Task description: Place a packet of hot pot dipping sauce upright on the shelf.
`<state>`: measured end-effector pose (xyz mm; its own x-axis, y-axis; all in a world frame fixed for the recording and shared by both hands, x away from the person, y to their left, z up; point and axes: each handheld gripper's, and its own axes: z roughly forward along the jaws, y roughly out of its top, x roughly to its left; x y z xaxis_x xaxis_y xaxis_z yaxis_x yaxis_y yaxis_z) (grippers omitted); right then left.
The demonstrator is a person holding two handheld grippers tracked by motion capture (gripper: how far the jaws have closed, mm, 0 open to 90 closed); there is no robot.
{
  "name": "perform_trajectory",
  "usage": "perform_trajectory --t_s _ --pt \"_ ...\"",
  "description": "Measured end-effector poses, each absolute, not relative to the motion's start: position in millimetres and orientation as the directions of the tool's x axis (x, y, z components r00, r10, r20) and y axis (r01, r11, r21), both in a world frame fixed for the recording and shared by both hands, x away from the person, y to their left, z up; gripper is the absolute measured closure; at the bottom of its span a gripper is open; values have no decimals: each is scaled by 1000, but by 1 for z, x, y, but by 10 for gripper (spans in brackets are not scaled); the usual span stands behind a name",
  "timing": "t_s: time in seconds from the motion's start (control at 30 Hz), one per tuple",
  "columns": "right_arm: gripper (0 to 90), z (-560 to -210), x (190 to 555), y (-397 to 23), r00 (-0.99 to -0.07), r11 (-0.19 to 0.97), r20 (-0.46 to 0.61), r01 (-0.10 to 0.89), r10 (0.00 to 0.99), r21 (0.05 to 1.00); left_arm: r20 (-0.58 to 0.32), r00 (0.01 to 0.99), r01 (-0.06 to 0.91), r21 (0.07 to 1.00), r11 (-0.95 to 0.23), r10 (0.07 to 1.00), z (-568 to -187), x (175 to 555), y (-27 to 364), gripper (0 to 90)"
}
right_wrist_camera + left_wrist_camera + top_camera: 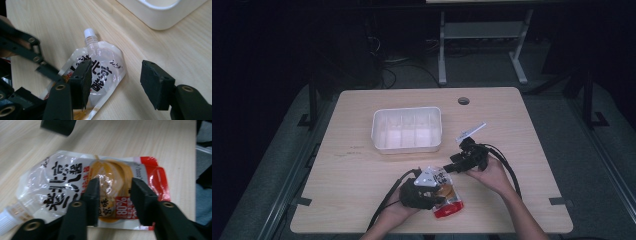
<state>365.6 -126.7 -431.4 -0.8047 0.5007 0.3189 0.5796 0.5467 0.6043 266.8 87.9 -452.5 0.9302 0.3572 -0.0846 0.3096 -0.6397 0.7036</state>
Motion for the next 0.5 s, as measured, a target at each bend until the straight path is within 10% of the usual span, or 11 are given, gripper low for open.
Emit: perform_trajectory --t_s 0.5 --pt "496 -454 365 -109 -783 579 318 613 534 537 -115 928 336 673 -658 355 -460 266 88 681"
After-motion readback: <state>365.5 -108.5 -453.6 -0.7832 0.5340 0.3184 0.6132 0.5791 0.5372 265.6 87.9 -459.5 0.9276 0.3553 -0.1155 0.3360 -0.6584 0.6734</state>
